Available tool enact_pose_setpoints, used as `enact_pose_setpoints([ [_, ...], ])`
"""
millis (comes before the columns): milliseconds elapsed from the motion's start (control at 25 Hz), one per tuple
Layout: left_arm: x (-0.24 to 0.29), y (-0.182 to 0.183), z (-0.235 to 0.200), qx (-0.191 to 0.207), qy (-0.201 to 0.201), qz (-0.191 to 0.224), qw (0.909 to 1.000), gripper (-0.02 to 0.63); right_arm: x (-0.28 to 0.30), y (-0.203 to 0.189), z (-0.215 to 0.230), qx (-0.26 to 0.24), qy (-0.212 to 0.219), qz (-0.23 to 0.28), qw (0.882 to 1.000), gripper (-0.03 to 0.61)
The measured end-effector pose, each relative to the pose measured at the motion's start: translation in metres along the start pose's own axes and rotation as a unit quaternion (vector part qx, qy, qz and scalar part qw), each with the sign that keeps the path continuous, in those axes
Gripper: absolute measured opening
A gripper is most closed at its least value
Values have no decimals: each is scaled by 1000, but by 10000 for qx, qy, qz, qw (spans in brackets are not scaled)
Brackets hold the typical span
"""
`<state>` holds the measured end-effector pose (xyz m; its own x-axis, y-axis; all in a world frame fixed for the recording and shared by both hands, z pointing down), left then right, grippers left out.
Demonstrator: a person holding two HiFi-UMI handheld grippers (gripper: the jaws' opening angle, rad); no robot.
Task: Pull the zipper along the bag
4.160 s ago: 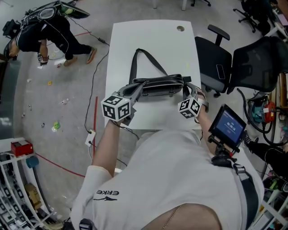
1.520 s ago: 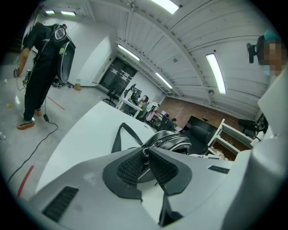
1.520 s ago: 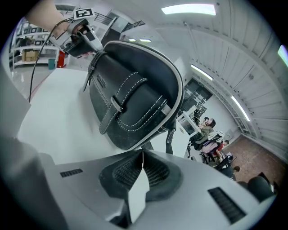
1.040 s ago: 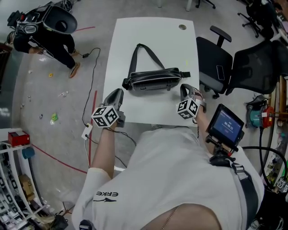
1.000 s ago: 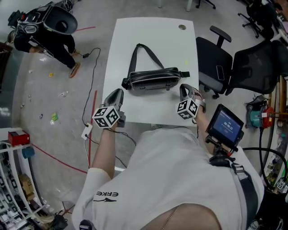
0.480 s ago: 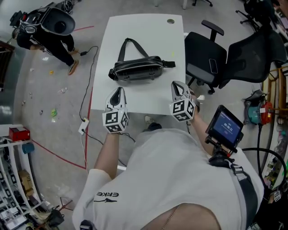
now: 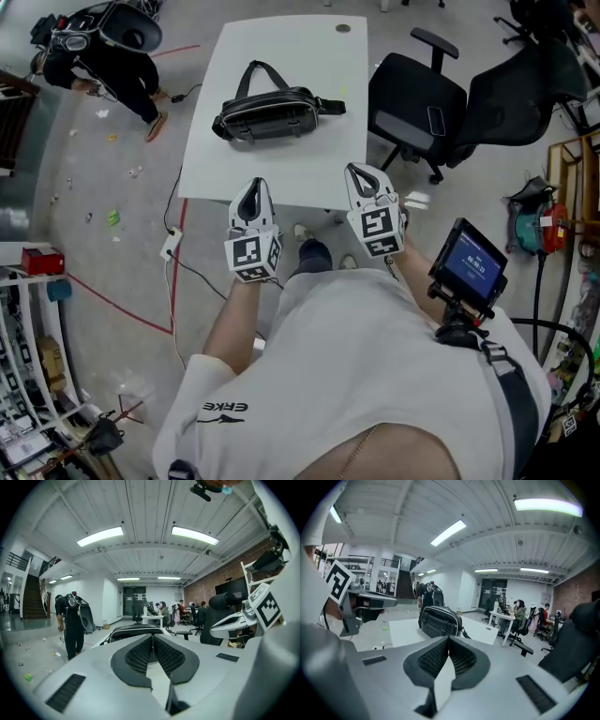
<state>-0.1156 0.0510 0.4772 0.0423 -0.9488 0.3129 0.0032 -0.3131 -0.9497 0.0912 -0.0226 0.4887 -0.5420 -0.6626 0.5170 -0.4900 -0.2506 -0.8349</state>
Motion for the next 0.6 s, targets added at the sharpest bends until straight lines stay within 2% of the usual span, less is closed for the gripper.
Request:
enact_pose_setpoints([
  [280, -20, 16, 29, 81, -41, 299, 9995, 17, -34, 16, -4, 316, 135, 376, 9987, 6],
  [600, -18, 34, 31, 46, -194, 428, 9989, 12, -49, 35, -7, 520, 86, 550, 9971, 6],
])
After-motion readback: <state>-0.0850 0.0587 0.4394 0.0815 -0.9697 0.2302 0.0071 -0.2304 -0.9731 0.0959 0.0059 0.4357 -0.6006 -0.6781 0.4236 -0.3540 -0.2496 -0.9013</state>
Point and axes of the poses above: the fingertips, and each gripper's own axes: x forward along the fingers, z to its right, y out of its top, the point moved 5 cm from there along -x, backward along the fingers, and after that the axes turned 10 degrees about -z, right-handed, at the moved point
